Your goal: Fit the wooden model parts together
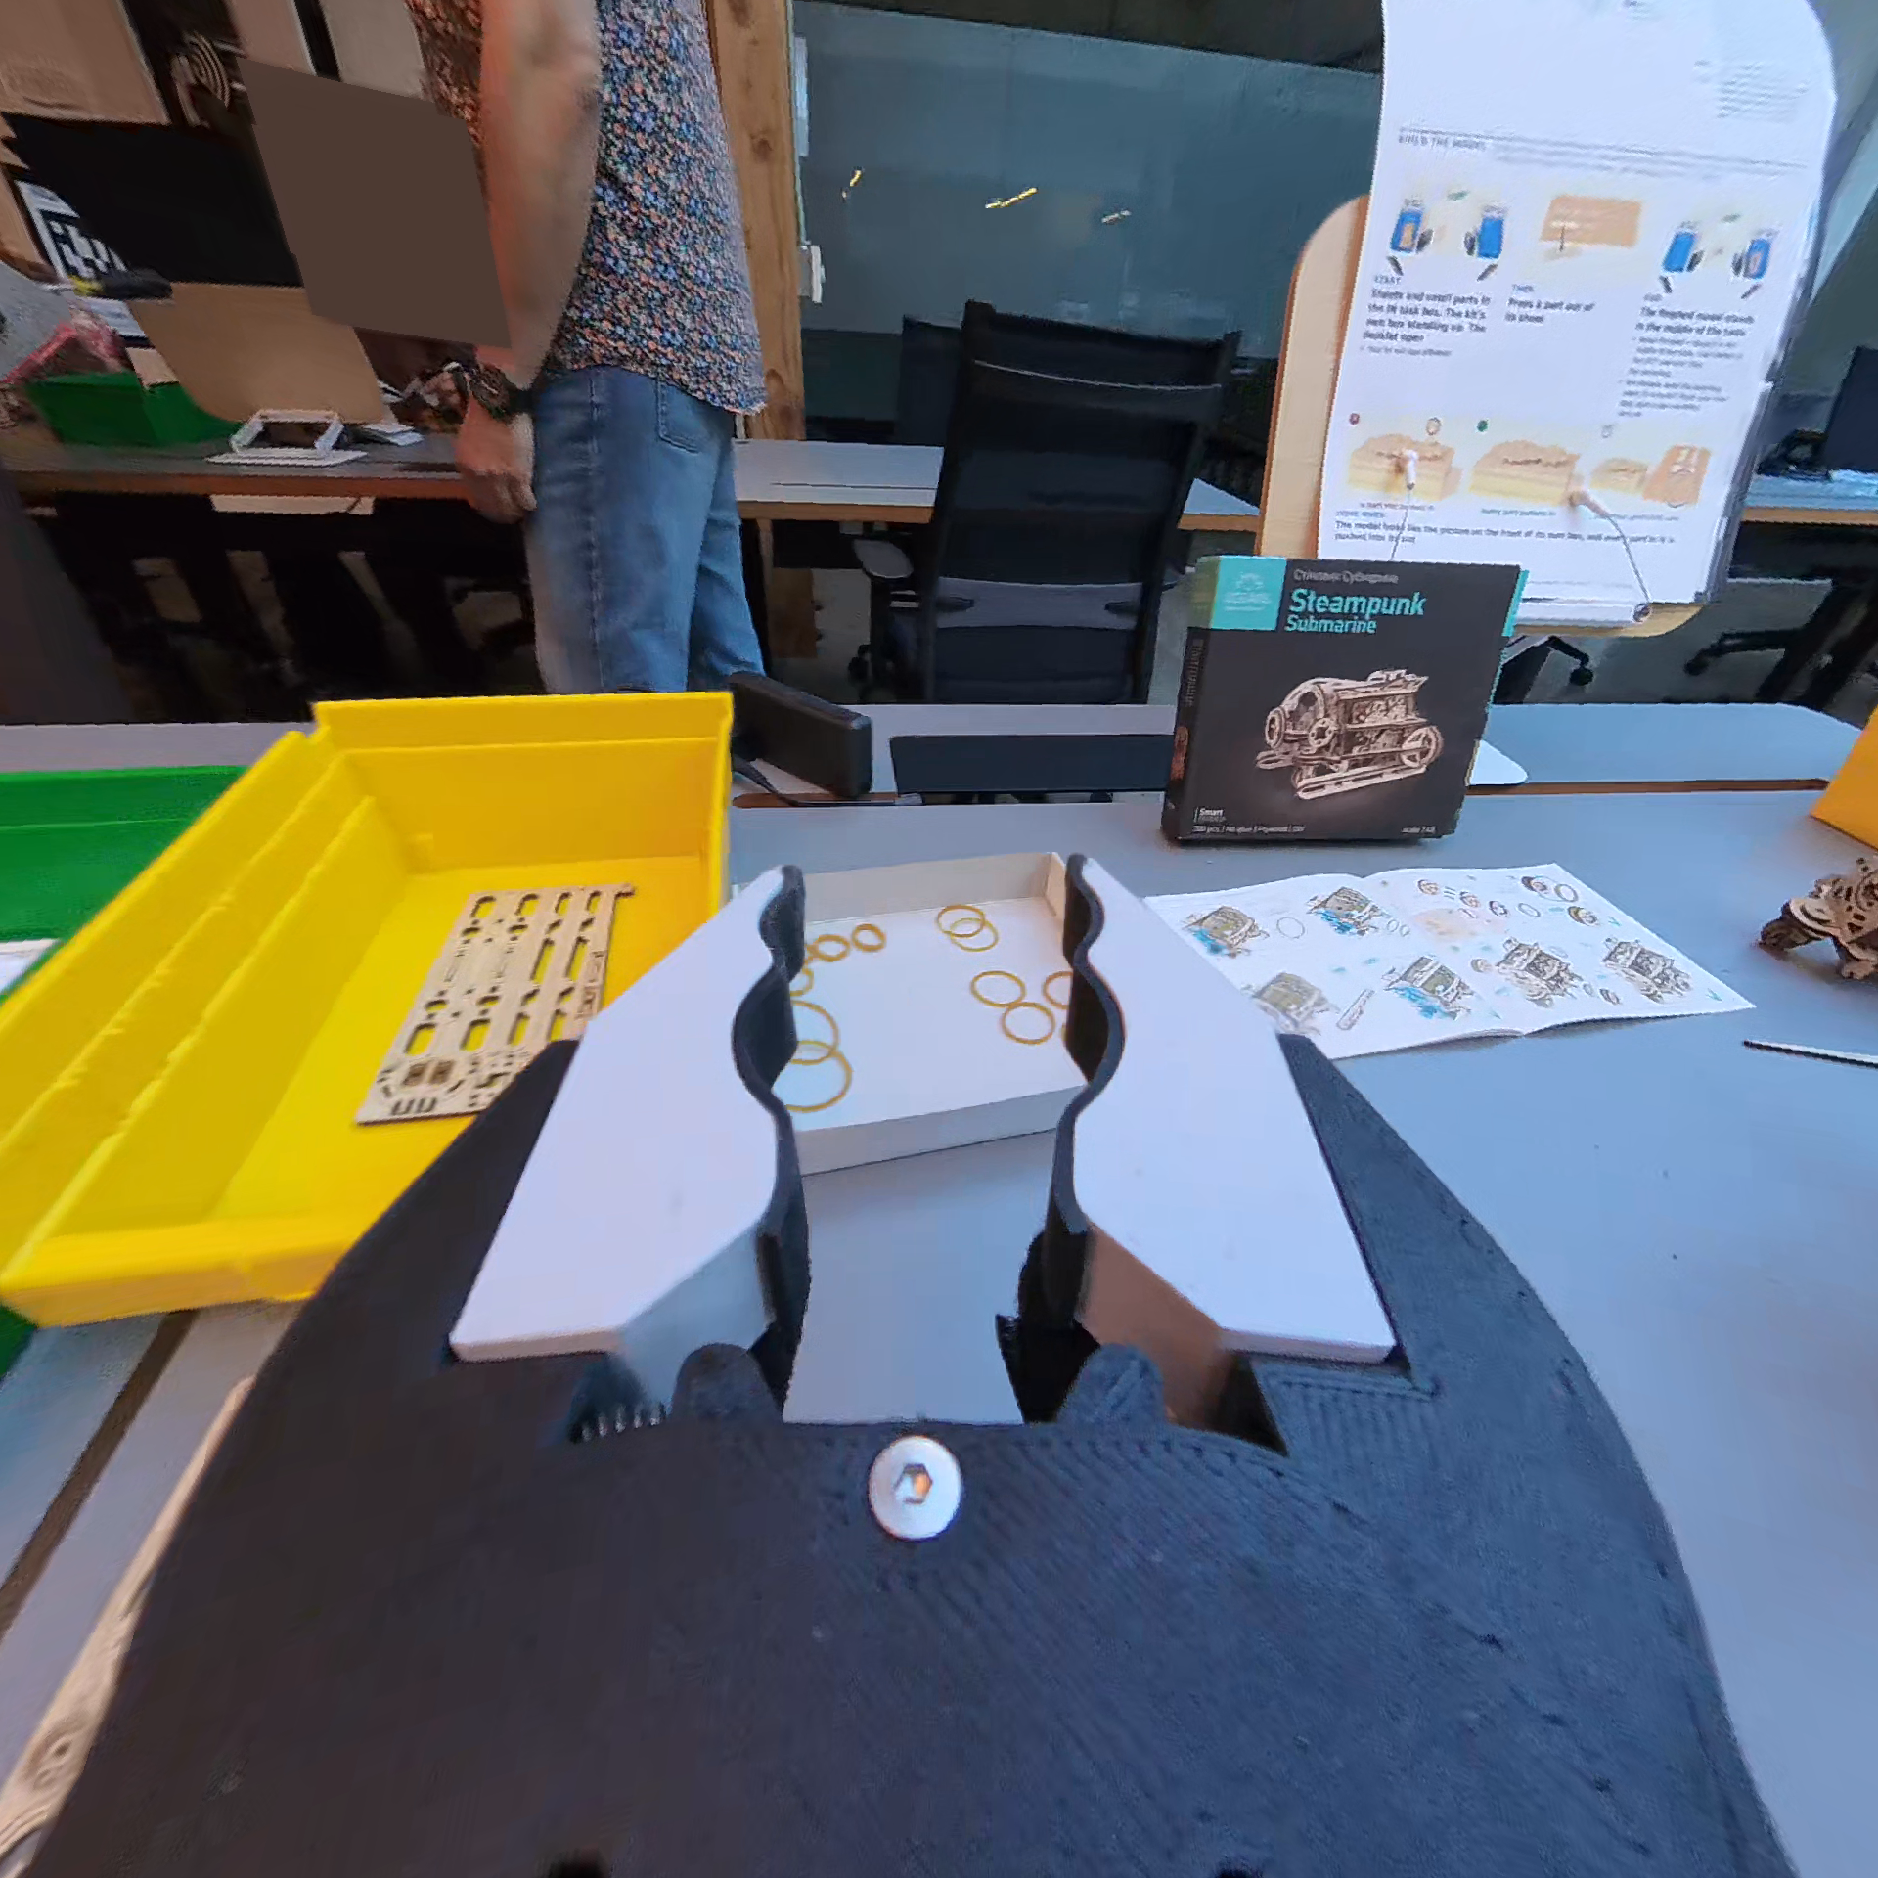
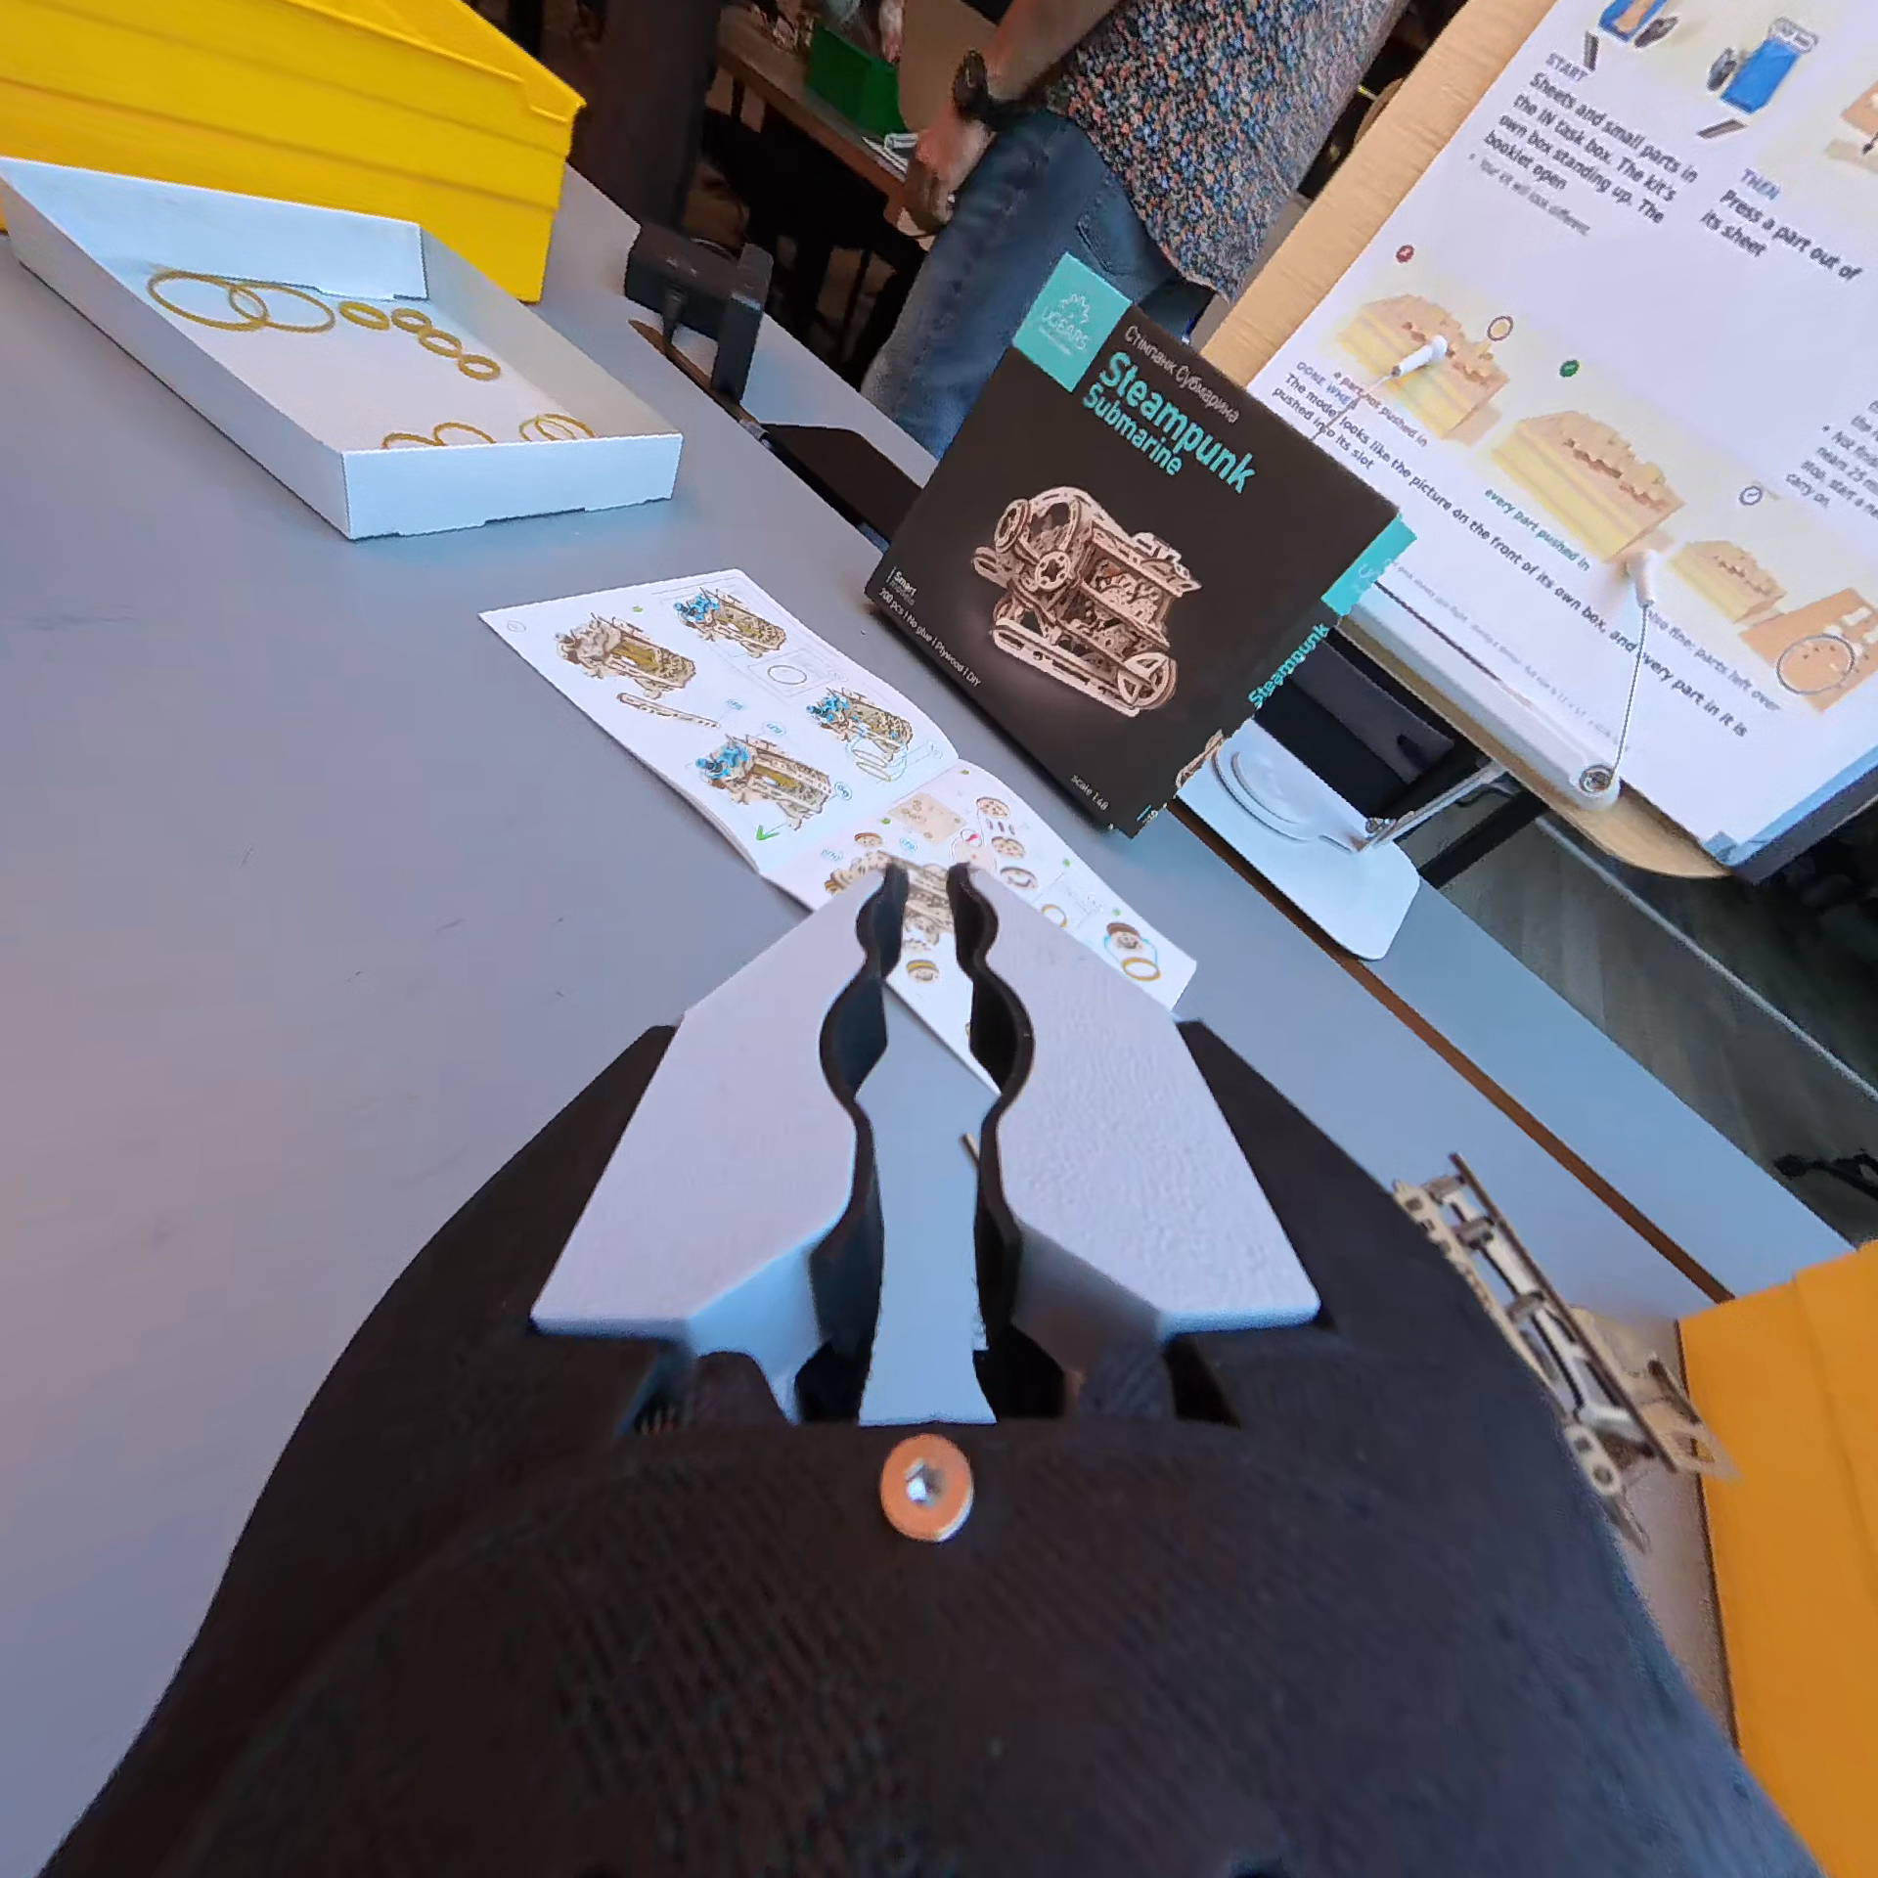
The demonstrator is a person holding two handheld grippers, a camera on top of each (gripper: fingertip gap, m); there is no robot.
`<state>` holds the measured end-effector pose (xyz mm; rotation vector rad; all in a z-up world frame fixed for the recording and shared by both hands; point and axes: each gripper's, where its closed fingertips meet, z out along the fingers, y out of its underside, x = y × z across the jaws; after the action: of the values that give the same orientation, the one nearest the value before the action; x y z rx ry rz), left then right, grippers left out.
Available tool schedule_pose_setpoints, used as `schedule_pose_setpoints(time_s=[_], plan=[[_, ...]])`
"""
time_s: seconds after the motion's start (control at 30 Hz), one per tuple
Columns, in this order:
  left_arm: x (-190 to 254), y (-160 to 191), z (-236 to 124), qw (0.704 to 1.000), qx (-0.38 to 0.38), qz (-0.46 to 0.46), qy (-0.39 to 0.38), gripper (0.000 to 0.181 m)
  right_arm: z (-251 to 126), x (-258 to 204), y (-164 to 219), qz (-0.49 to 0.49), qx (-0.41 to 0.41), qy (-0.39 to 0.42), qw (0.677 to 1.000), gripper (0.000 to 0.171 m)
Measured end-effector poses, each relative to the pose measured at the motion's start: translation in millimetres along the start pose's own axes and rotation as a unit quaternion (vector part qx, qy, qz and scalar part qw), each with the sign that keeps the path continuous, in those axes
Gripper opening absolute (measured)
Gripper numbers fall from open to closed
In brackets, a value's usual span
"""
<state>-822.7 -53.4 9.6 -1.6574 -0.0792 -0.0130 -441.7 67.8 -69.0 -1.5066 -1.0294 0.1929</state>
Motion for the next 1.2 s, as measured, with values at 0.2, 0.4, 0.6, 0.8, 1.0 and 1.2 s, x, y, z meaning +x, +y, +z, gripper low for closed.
schedule_pose_setpoints(time_s=[0.2, 0.4, 0.6, 0.8, 1.0, 1.2], plan=[[-5, -14, -29, 1.0, 0.019, 0.001, 0.003, 0.047, -16, -12, 20, -0.003, -0.007, 0.013, 1.0, 0.008], [6, -14, -24, 1.0, 0.015, 0.015, 0.02, 0.046, -19, -16, 19, -0.026, 0.004, 0.023, 0.999, 0.008], [16, -9, -16, 0.999, 0.004, 0.008, 0.035, 0.046, -18, -20, 25, -0.013, 0.004, 0.012, 1.0, 0.008], [22, -15, -18, 0.999, 0.007, 0.022, 0.028, 0.045, -21, -21, 25, 0.003, 0.014, 0.003, 1.0, 0.008], [19, -15, -22, 1.0, 0.003, 0.023, 0.018, 0.045, -22, -20, 23, 0.015, 0.023, -0.003, 1.0, 0.008], [14, -14, -26, 1.0, 0.001, 0.025, 0.011, 0.045, -22, -20, 22, 0.02, 0.026, -0.005, 0.999, 0.008]])
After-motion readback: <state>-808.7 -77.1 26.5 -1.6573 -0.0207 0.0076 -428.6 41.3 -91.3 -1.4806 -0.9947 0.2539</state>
